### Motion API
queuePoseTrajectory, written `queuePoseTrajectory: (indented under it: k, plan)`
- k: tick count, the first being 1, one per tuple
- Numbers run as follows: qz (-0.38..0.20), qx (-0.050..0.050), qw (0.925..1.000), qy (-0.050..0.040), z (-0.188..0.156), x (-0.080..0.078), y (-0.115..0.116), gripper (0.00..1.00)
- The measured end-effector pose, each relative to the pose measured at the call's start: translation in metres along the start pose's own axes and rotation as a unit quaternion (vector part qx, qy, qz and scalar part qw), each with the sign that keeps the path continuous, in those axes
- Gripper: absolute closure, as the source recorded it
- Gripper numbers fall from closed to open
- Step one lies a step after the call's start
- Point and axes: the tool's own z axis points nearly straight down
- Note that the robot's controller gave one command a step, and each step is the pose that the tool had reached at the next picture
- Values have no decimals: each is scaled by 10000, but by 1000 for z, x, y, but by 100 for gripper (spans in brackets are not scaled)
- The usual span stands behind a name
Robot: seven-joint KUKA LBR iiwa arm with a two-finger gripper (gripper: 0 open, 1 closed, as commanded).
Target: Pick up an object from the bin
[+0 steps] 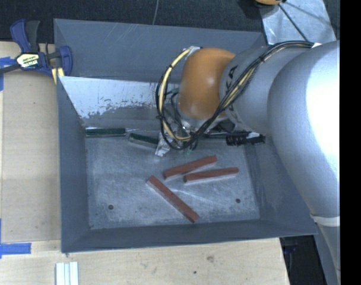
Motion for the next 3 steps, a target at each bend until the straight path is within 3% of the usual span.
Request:
queuePoseTrajectory:
  k: [1, 2, 3]
  plan:
    - [1, 0, 10000, 0, 0, 0, 0, 100]
    - [-130, 23, 9999, 69, -178, 3, 7, 100]
    - [-130, 33, 9999, 86, -176, 4, 6, 100]
